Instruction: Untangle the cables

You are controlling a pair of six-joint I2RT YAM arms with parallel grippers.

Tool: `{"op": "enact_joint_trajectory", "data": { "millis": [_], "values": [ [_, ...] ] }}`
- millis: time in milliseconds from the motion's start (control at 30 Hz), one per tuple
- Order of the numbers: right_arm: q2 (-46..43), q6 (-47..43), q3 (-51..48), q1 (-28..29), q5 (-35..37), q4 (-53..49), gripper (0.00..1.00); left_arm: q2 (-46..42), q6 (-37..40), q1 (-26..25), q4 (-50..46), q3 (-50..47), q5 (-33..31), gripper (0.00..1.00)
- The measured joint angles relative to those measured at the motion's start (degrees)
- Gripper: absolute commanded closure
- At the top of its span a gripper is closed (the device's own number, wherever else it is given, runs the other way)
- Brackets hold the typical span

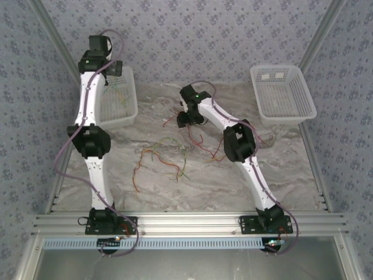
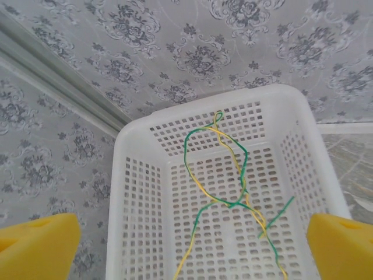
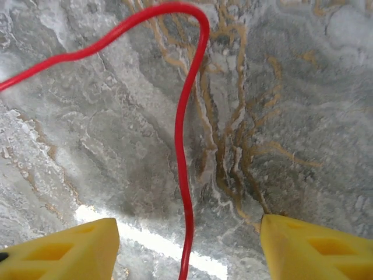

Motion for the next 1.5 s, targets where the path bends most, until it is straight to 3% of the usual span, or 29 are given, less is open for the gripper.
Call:
{"op": "enact_joint_trajectory", "data": {
  "millis": [100, 167, 367, 467, 733, 933, 1100, 1333, 1500],
  "values": [
    [0.57, 0.04, 0.35, -0.35, 1.49, 0.48, 0.77, -5.79, -2.45, -0.66, -0.35, -5.44, 1.51, 0.01],
    [0.90, 0.09, 0.61, -0.85, 1.70, 0.92, 0.95, -13.97, -3.65, -2.45, 2.38, -16.31, 1.88, 0.01],
    [1.49, 0.61, 3.08, -1.55, 1.68, 0.44, 0.98, -46.80, -11.26, -12.81, 21.88, -60.04, 4.44, 0.05],
    [1.03, 0.94, 3.87, -1.07, 1.64, 0.11, 1.00, -60.06, -15.58, -14.78, 29.03, -76.72, 3.87, 0.07],
    [-10.43, 3.78, 2.97, -1.18, -1.07, -2.47, 1.00, -72.65, -22.75, -19.02, 34.51, -97.88, -1.01, 0.11],
    [-24.79, 7.54, 2.64, -5.57, -5.64, -1.95, 1.00, -73.07, -23.63, -24.59, 36.39, -99.69, -4.83, 0.15],
    [-29.53, 8.02, 3.58, -15.10, -3.04, -4.35, 1.00, -69.11, -20.65, -32.28, 39.60, -95.97, -4.66, 0.14],
    [-21.16, 3.89, 6.60, -37.00, 2.40, -6.25, 1.00, -62.55, -17.88, -35.58, 42.86, -91.23, 3.63, 0.16],
    [-9.18, 1.66, 10.84, -43.89, 2.29, -6.12, 1.00, -58.05, -17.49, -37.27, 43.23, -91.21, 8.00, 0.16]
  ]
}}
